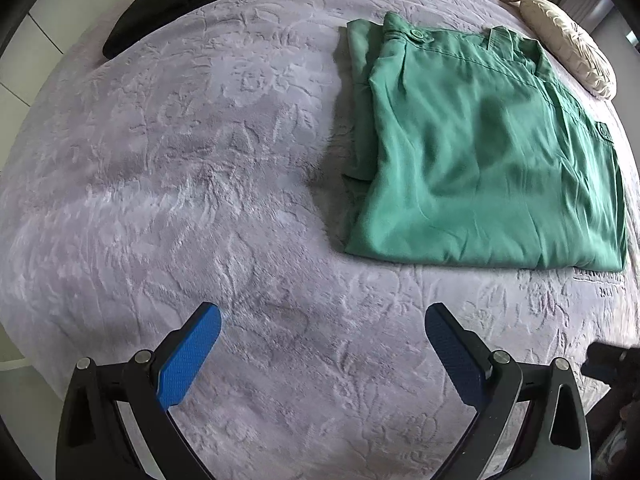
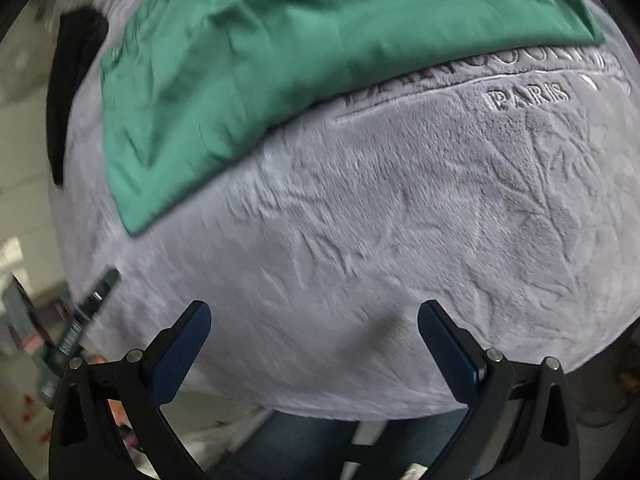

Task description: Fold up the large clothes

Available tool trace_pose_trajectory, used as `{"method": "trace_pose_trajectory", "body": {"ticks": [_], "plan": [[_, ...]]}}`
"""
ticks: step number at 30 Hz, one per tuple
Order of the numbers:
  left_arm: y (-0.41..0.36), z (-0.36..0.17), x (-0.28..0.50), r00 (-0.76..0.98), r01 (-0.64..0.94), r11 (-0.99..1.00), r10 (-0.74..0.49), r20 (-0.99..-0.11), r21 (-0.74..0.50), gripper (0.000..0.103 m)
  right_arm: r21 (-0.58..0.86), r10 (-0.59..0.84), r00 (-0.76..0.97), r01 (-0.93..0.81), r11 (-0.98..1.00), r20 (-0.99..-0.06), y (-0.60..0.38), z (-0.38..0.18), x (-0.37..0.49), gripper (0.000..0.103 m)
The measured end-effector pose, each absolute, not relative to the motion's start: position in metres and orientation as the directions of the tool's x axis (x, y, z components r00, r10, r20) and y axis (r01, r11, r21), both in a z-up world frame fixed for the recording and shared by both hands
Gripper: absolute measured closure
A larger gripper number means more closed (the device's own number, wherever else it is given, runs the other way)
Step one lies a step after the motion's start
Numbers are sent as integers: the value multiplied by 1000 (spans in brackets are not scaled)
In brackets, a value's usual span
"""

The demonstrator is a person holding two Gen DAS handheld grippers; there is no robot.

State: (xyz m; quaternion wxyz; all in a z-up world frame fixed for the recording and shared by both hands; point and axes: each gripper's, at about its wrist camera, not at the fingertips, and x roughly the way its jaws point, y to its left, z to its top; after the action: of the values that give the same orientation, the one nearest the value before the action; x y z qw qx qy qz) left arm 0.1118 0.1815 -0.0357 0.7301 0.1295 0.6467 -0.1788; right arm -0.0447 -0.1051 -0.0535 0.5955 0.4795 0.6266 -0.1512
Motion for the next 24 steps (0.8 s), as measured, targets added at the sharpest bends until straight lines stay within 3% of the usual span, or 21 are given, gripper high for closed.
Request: {"method": "trace_pose_trajectory", "body": {"ticks": [9, 15, 20, 22, 23, 24], "plan": [[189, -41, 156, 58, 415, 896, -202, -978, -160, 1, 678, 511, 497, 687, 261, -701, -105, -79, 8, 2], [186, -56, 180, 17, 419, 879, -261, -965, -230, 1, 752, 534, 603, 652, 98, -592, -83, -122, 32, 9], [176, -64, 196, -61, 411, 828, -392, -918, -381, 1, 819, 490, 719, 574, -17, -493, -81, -130, 49, 10], [170, -69, 204, -99, 387, 807, -443, -891, -445, 1, 817, 493, 714, 576, -9, -498, -82, -130, 53, 36], [166, -72, 209, -116, 377, 797, -465, -878, -472, 1, 801, 493, 691, 598, 22, -529, -82, -126, 51, 75], [163, -75, 212, -129, 368, 787, -483, -866, -494, 1, 790, 490, 674, 612, 49, -553, -82, -123, 50, 95]]}}
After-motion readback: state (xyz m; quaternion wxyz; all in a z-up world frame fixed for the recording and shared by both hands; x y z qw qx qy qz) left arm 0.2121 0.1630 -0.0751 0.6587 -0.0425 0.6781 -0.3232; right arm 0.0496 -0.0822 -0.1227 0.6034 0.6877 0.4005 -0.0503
